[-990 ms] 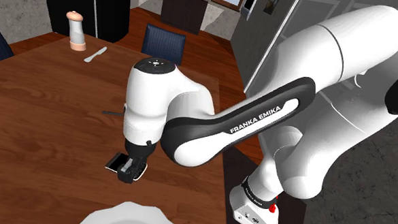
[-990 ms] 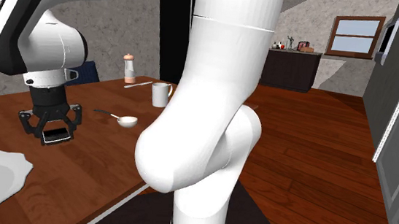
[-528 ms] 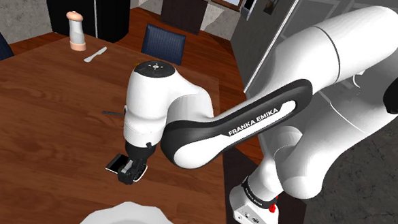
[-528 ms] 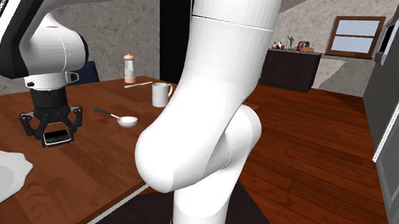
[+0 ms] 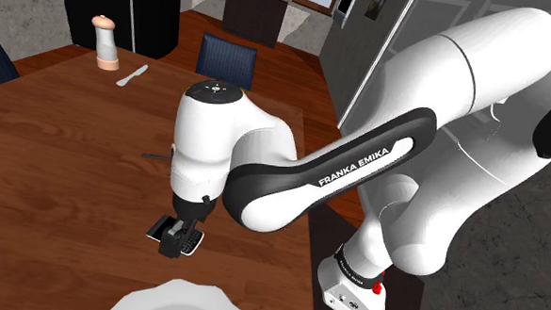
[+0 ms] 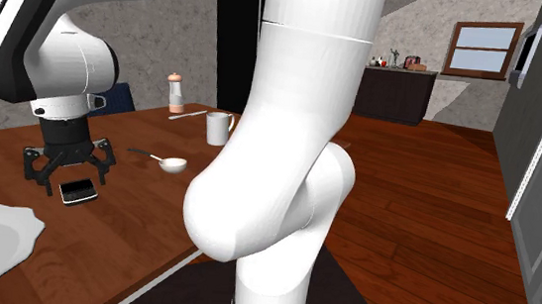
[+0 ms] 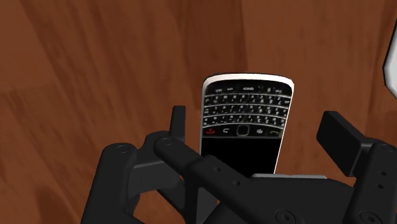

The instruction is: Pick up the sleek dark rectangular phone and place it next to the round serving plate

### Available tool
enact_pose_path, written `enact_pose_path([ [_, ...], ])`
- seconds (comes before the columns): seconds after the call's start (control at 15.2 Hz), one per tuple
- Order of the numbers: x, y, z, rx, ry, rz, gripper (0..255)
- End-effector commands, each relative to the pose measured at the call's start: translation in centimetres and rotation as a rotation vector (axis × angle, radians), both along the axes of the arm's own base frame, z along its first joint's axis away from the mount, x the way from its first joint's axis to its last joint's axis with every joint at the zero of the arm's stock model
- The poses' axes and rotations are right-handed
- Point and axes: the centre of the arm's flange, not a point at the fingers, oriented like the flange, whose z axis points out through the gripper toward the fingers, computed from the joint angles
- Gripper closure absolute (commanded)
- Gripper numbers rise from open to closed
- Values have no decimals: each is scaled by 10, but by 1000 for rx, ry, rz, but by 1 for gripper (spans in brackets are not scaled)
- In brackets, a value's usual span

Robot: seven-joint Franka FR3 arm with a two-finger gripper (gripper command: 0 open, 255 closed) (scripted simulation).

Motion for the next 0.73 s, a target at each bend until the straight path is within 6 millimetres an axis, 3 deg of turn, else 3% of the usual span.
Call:
enact_pose_path([
  [0.0, 1, -2, 21, 0, 0, 0, 0],
  [0.13, 0, -2, 44, 0, 0, 0, 0],
  [0.66, 0, -2, 44, 0, 0, 0, 0],
])
